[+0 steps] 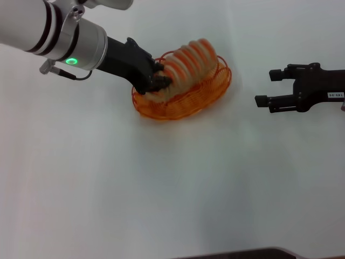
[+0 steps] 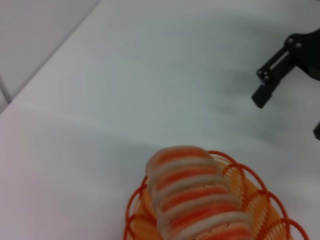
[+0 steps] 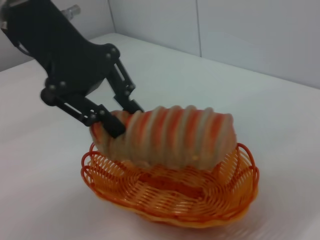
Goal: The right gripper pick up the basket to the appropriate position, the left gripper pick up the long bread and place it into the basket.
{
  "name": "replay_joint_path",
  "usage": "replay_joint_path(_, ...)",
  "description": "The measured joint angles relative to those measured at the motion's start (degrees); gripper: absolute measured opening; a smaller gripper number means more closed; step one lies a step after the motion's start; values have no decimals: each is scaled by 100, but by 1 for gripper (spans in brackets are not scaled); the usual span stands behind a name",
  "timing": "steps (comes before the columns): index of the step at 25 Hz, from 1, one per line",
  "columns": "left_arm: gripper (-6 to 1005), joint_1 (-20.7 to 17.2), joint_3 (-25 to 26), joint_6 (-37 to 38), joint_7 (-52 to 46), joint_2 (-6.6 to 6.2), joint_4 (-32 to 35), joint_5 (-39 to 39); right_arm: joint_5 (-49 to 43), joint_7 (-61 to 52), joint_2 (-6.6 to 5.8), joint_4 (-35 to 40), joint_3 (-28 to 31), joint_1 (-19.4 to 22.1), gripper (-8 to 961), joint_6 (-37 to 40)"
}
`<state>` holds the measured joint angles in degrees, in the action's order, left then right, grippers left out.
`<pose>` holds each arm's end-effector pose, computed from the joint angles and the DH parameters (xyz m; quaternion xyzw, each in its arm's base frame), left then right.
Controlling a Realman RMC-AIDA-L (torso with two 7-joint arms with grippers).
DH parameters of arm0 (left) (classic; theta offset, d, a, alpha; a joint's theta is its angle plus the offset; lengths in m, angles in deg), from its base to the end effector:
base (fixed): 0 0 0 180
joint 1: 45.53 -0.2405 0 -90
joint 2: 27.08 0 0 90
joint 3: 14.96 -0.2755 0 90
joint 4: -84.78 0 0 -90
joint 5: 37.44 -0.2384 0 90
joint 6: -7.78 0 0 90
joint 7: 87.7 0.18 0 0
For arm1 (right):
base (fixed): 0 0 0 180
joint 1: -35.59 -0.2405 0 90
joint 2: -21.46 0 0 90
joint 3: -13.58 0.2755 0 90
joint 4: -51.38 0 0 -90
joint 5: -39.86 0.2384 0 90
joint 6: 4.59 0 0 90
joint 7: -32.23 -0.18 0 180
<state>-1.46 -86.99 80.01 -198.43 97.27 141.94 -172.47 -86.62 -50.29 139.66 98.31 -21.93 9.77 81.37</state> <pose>-0.1486 0.4351 -0.1113 -0.9869 -0.1025 0.0323 0.1201 0.3399 0.3663 -0.0022 -0.9404 0.2480 0.1231 0.1975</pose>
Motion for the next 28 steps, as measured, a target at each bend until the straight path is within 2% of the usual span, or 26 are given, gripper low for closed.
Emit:
replay_joint_path(6,289,-54,-6,5,-18,-9,-58,113,1,-4,0,0,0,-13,869,0)
replay_joint_path(9,531,-48,16,33,-18,-13,-78,123,1,-6,0,0,0,-23,869,-22)
replay_joint_path(14,740,-173,209,52,-18,-30,-28,276,8,-8,0,0,35,-35,869,-35)
replay_joint_path(17,781,-377,510,186,37,-41,105,474,34,-9,3,41,68,-36,869,-32)
replay_joint_path(23,864,-851,1560,905,517,-74,201,946,46,1,11,177,251,-38,869,91)
replay_joint_path(25,891,-1021,2002,1234,721,-106,147,1019,47,49,40,274,280,-21,869,129)
replay_joint_path(28,887,-1264,2357,1486,862,-191,36,1025,47,160,86,357,287,30,869,119)
